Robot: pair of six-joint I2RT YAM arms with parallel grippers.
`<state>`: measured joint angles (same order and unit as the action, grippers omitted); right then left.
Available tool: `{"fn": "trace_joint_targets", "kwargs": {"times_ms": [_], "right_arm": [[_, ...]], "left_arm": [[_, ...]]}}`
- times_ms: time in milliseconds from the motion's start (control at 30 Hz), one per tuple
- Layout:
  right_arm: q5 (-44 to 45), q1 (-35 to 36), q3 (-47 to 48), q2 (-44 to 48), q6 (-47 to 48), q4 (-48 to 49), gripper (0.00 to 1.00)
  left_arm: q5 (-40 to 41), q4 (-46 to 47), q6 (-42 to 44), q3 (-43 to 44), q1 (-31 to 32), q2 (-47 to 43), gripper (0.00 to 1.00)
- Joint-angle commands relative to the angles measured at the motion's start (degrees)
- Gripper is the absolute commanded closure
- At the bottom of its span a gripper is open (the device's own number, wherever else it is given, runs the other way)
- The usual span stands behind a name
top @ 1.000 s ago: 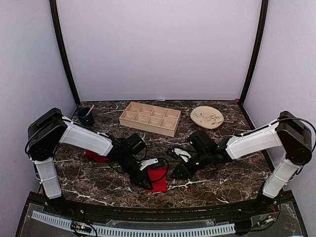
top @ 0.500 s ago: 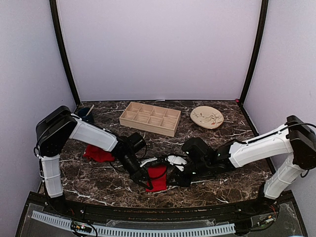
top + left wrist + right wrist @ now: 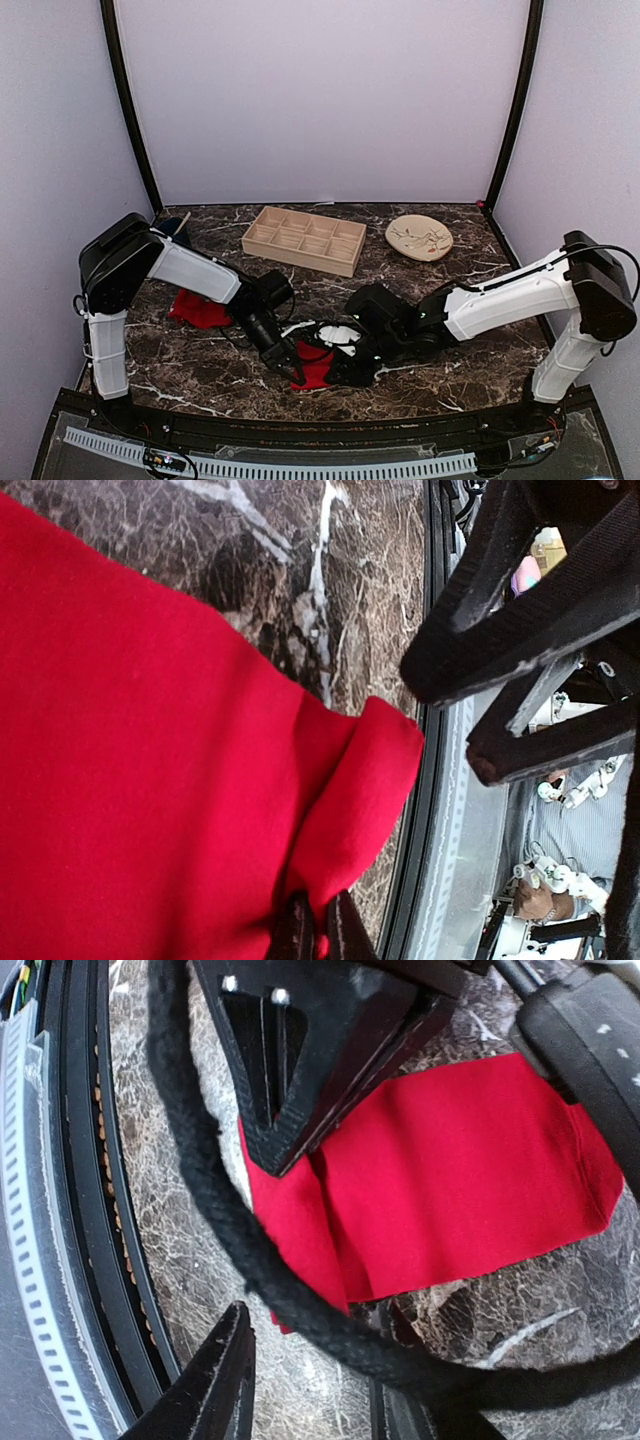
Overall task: Roll the socks
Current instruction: Roll the sock at the center of the board.
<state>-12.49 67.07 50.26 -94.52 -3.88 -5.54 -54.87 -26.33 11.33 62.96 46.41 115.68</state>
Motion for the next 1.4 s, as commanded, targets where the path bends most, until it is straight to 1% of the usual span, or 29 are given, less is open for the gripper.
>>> {"fn": "trace_joint_targets", "kwargs": {"times_ms": [0, 333, 667, 867, 933, 1067, 1300, 1367], "right_arm": [[-1.48, 0.69, 3.06, -2.16, 2.13, -1.48, 0.63], [-2.33, 1.01, 5.59, -5.2, 3.67, -2.5, 0.61], [-1.58, 1.3, 6.88, -7.38, 4.89, -3.01, 0.57], [-1.15, 1.39, 7.69, -8.45, 5.76, -3.38, 0.57], [-1.05, 1.38, 7.83, -8.74, 6.05, -3.45, 0.59], [-1.04, 1.47, 7.75, -9.3, 6.25, -3.57, 0.65], [-1.02, 1.43, 7.47, -9.79, 6.03, -3.55, 0.83], [-1.19, 1.41, 7.44, -9.98, 5.91, -3.45, 0.86]], "left_arm": [[5.01, -4.99, 1.74, -0.61, -0.27, 2.28, 1.0], [4.41, -6.27, 2.88, 0.56, -0.45, 3.47, 1.0], [3.84, -7.1, 3.37, 1.12, -0.53, 4.28, 1.0], [3.67, -7.43, 3.67, 1.29, -0.62, 4.71, 1.0], [3.62, -7.49, 3.63, 1.36, -0.62, 4.78, 1.0], [3.54, -7.58, 3.72, 1.59, -0.63, 5.05, 1.0], [3.83, -7.71, 3.66, 1.68, -0.79, 5.14, 1.0], [3.94, -7.54, 3.22, 1.49, -0.92, 5.17, 0.99]]}}
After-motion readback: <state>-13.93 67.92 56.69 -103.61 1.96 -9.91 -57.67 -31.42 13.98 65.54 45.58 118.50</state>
